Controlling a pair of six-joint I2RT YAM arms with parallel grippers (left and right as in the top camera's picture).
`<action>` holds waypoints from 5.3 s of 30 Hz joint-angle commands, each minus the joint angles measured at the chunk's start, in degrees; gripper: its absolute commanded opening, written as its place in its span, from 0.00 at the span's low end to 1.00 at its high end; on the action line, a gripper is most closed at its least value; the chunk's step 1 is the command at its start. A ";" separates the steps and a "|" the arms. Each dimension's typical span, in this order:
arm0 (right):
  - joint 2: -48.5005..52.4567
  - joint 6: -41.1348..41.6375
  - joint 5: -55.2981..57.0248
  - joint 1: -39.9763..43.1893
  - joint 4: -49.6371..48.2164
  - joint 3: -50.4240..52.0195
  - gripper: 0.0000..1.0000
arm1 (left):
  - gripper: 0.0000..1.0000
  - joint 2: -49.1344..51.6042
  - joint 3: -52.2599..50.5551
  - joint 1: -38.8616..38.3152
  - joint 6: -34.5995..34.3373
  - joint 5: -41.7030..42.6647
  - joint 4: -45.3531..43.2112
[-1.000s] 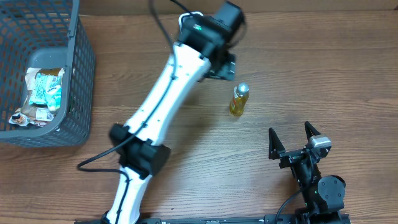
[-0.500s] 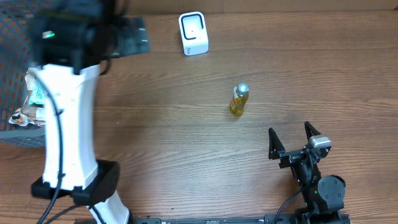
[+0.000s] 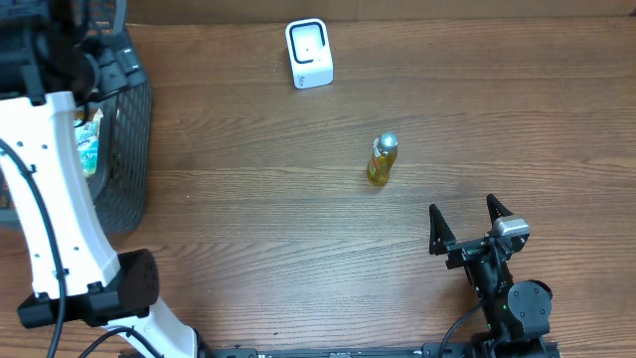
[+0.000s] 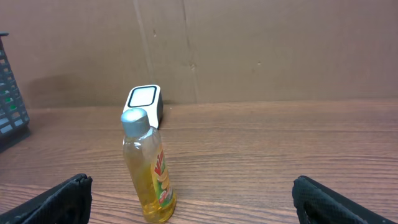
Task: Scan the item barcode
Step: 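Set the bottle down near the scanner and swing the left gripper back toward the basket, then lower the left gripper into the basket and grasp the Kleenex tissue pack, then lift the Kleenex pack and carry it toward the white scanner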
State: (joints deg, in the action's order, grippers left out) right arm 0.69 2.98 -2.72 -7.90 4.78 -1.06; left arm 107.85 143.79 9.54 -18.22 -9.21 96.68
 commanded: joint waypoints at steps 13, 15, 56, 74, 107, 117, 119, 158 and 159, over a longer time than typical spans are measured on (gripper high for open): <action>-0.50 -0.07 0.28 0.24 -0.15 0.61 1.00 | 1.00 -0.35 -8.26 18.16 -7.56 -0.13 -1.66; -0.50 -0.07 0.26 0.24 -0.15 0.61 1.00 | 1.00 -0.35 -11.10 18.47 -7.56 -0.15 -2.91; -0.50 -0.07 0.26 0.24 -0.15 0.61 1.00 | 0.96 -0.28 -59.32 18.40 9.25 10.43 -44.50; -0.50 -0.07 0.28 0.24 -0.15 0.61 1.00 | 1.00 -0.28 -61.77 18.40 8.81 10.78 -47.17; -0.50 -0.07 0.28 0.24 -0.13 0.61 1.00 | 0.44 -0.87 -8.04 17.70 8.81 24.17 -15.76; -0.50 -0.07 0.26 0.24 -0.15 0.61 1.00 | 0.44 -3.87 4.79 10.95 8.79 28.76 -6.69; -0.50 -0.07 0.26 0.24 -0.15 0.61 1.00 | 0.43 -4.07 4.79 8.57 8.81 28.65 -5.20; -0.50 -0.07 0.26 0.24 -0.15 0.61 1.00 | 0.29 -3.96 -26.64 -31.12 2.12 22.80 -11.67; -0.50 -0.07 0.28 0.24 -0.15 0.61 1.00 | 0.26 -3.96 -27.43 -31.12 1.20 22.75 -11.89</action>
State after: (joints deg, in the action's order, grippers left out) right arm 0.67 2.98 -2.72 -7.90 4.75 -1.06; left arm 105.43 118.06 -21.30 -13.52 12.43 85.56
